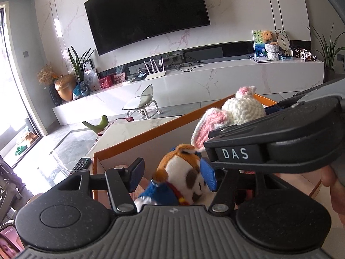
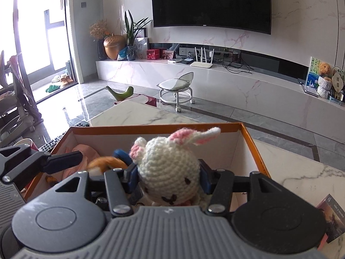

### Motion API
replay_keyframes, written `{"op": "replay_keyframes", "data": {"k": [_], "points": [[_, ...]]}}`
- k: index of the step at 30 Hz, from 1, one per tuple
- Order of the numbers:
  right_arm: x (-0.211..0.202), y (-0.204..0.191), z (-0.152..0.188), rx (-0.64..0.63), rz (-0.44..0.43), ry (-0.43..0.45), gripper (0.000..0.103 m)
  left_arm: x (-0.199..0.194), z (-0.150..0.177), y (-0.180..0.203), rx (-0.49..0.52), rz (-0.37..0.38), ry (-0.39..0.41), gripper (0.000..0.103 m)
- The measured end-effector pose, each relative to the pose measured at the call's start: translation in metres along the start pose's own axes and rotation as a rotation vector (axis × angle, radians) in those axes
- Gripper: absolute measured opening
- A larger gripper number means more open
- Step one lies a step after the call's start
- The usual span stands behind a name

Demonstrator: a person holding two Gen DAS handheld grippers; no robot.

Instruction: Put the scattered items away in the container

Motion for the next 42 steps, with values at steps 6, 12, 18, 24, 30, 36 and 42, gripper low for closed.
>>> {"op": "replay_keyframes", "data": {"k": [6,12,18,24,30,36,42], "points": [[-0.007,0.001,-0.001,0.0,0.006,-0.002,0.058,-0.009,-0.001,0.0,-0.008,-0.011,0.007,0.071],[-0.018,0.0,-0.001,-0.002,0.007,0.002,0.058,-0.021,-0.002,0.004,-0.016,-0.01,0.018,0.071],[-0.022,0.001,-0.007,0.008,0.014,0.029,0.059,-0.024,0.004,0.002,-0.022,-0.02,-0.002,0.071],[-0.025,0.005,-0.01,0.027,0.029,0.041,0.07,-0.023,0.008,-0.005,-0.051,-0.018,-0.044,0.06],[-0.037,0.013,-0.011,0.04,0.057,0.07,0.07,-0.017,0.012,-0.007,-0.047,-0.011,-0.092,0.039],[-0.051,0.025,-0.004,0.024,0.063,0.067,0.053,-0.006,0.013,-0.012,-0.074,-0.001,-0.132,0.036],[-0.045,0.028,0.009,-0.005,0.053,-0.021,0.028,-0.001,0.012,-0.005,-0.052,0.026,-0.138,0.035]]}}
Point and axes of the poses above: each gripper's, at about its wrist camera, not at the fingertips, and x roughly the way its jaws point, y to its right, z to its underside, the point moved 1 cm from there along x, roughly the way its jaws point, and after that the axes turned 13 degrees about z, right-handed, at the moved point
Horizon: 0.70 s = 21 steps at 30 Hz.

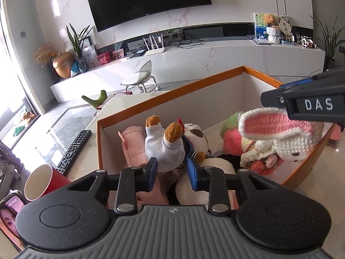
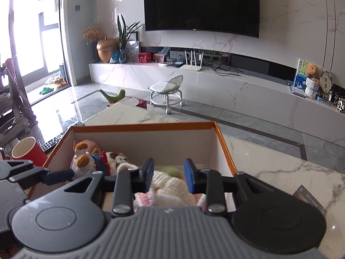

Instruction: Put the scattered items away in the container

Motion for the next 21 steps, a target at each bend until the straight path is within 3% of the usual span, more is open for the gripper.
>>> {"op": "replay_keyframes", "data": {"k": [13,21], "points": [[0.002,0.021,0.009,0.055,0.009,-0.172,0.03,-0.012,0.0,0.021,0.025,0.052,0.048,0.035],[0.018,0.02,0.018,0.09,0.016,-0.257,0.033,-0.026,0.001,0.023,-0.007,0.043,0.059,0.035]]}}
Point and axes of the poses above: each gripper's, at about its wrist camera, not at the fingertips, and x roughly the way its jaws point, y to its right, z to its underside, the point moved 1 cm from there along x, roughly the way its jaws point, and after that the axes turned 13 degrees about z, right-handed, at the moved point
